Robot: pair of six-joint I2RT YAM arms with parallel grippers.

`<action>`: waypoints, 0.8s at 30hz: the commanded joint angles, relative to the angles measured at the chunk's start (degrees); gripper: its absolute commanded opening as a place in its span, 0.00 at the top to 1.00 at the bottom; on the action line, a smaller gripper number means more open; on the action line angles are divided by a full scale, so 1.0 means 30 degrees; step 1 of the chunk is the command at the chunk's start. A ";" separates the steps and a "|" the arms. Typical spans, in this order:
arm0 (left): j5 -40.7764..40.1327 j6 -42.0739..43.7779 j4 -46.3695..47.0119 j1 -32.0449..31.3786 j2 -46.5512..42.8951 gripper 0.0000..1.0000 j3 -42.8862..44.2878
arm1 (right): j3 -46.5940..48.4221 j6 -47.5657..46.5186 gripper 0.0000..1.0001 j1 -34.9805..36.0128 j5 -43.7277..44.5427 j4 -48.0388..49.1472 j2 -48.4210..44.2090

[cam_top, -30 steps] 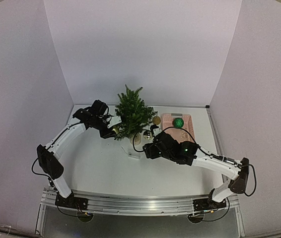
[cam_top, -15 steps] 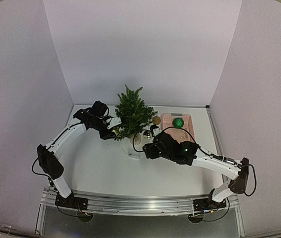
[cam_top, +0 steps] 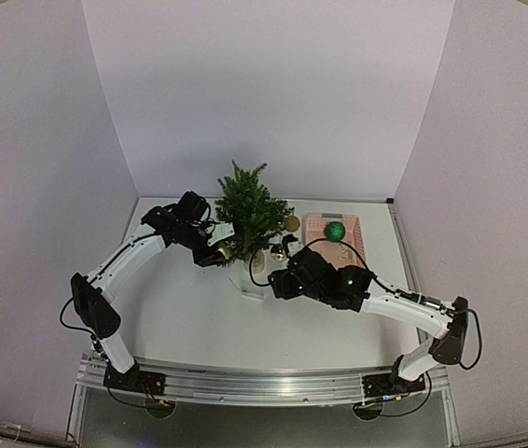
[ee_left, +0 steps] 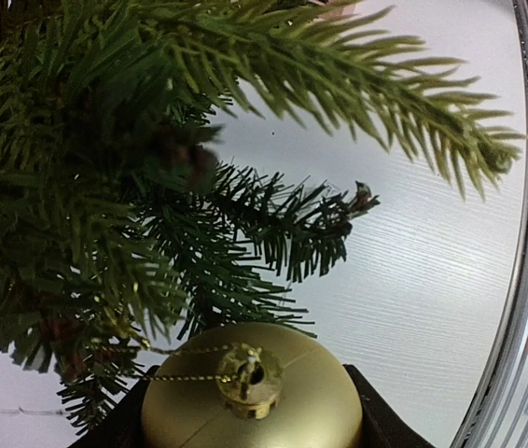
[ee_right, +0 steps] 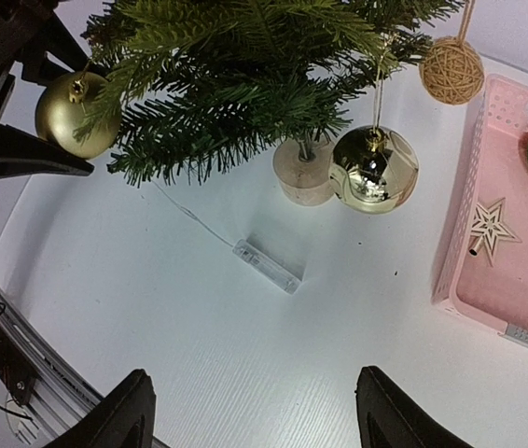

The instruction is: Decorate the small christmas tree

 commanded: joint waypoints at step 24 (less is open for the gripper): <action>-0.0889 -0.0246 0.0622 -0.0017 0.0568 1.00 0.0511 | 0.1200 -0.0296 0.28 -0.0082 -0.0008 0.0105 0.0046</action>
